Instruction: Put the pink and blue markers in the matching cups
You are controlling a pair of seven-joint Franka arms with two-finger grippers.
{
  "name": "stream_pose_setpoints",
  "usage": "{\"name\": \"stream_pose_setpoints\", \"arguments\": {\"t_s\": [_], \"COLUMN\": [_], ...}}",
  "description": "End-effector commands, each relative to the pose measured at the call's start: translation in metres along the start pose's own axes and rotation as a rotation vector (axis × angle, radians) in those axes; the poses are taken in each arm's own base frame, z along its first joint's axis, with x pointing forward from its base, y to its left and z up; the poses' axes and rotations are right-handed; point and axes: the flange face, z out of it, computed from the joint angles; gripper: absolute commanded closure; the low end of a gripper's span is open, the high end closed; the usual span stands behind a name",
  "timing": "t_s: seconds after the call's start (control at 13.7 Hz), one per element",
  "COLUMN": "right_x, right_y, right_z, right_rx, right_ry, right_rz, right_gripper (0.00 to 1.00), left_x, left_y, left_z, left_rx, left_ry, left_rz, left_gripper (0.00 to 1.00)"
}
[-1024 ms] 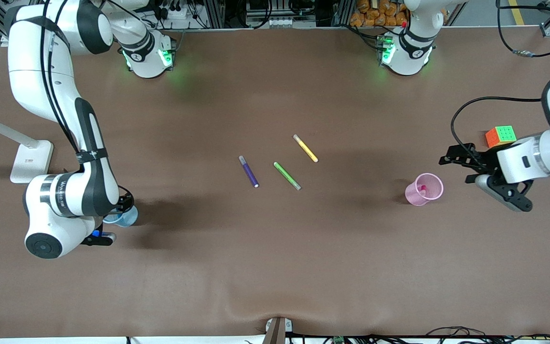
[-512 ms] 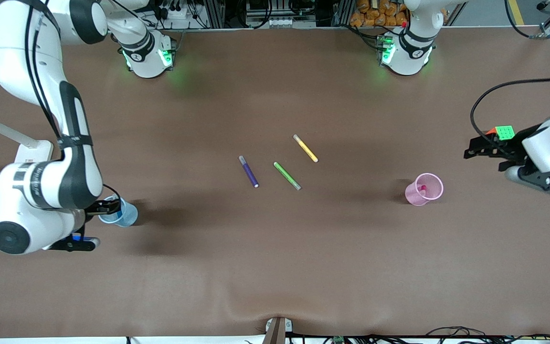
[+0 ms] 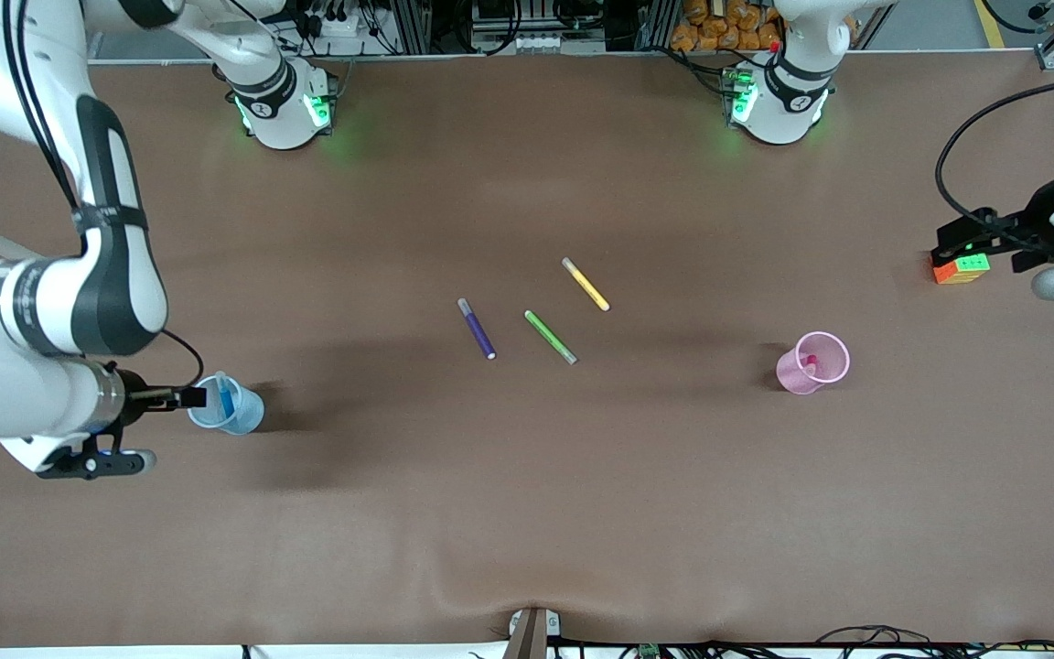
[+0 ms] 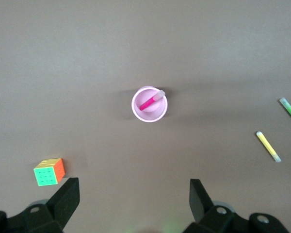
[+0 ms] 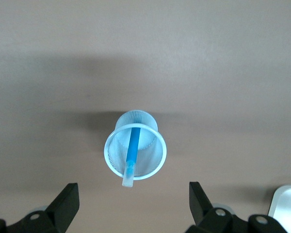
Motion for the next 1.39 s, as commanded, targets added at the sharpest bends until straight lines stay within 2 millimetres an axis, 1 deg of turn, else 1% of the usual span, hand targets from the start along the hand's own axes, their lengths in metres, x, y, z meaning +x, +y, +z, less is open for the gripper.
{"name": "stream_pose_setpoints", "arguments": {"t_s": [0.0,0.15,0.22,0.37,0.51,0.59,0.66,0.73,0.8,0.88,0.95,1.1,1.17,1.24,1.32], "right_x": [-0.05,-0.071,-0.081,-0.099,-0.108,-0.113,-0.116,-0.117,-0.12,-0.124,-0.133,-0.154,-0.161,-0.164,-0.168], "right_y": [0.004,0.004,0.004,-0.003,-0.012,-0.011,-0.008,-0.004,0.001,0.004,0.005,0.017,0.021,0.025,0.03], "right_z": [-0.023,-0.035,-0.041,-0.056,-0.081,-0.095,-0.109,-0.123,-0.139,-0.155,-0.17,-0.188,-0.192,-0.201,-0.215], "right_rx": [0.023,0.024,0.025,0.025,0.026,0.034,0.056,0.081,0.091,0.093,0.095,0.102,0.099,0.095,0.092], "right_ry": [0.052,0.093,0.12,0.165,0.204,0.225,0.243,0.252,0.245,0.235,0.234,0.225,0.207,0.209,0.214], "right_rz": [-0.038,-0.037,-0.038,-0.048,-0.052,-0.043,-0.025,-0.007,0.001,0.003,0.008,0.041,0.057,0.074,0.084], "right_gripper": [0.0,0.0,0.0,0.0,0.0,0.0,0.0,0.0,0.0,0.0,0.0,0.0,0.0,0.0,0.0], "left_x": [-0.003,-0.007,-0.01,-0.023,-0.026,-0.025,-0.024,-0.025,-0.027,-0.032,-0.036,-0.045,-0.05,-0.052,-0.052], "left_y": [-0.012,-0.029,-0.028,-0.024,-0.02,-0.017,-0.011,0.007,-0.002,0.0,0.001,0.005,0.008,0.016,0.019], "left_z": [-0.018,-0.02,-0.021,-0.033,-0.034,-0.033,-0.03,-0.027,-0.023,-0.024,-0.022,-0.019,-0.023,-0.022,-0.02], "left_rx": [0.027,0.029,0.03,0.039,0.041,0.042,0.041,0.046,0.048,0.049,0.05,0.052,0.051,0.052,0.056], "left_ry": [0.027,0.025,0.008,0.011,0.007,0.007,0.006,0.01,0.006,0.008,0.006,0.004,0.01,0.008,0.009], "left_rz": [0.007,-0.025,-0.041,-0.063,-0.091,-0.103,-0.109,-0.097,-0.124,-0.124,-0.123,-0.125,-0.132,-0.148,-0.169], "left_gripper": [0.0,0.0,0.0,0.0,0.0,0.0,0.0,0.0,0.0,0.0,0.0,0.0,0.0,0.0,0.0]}}
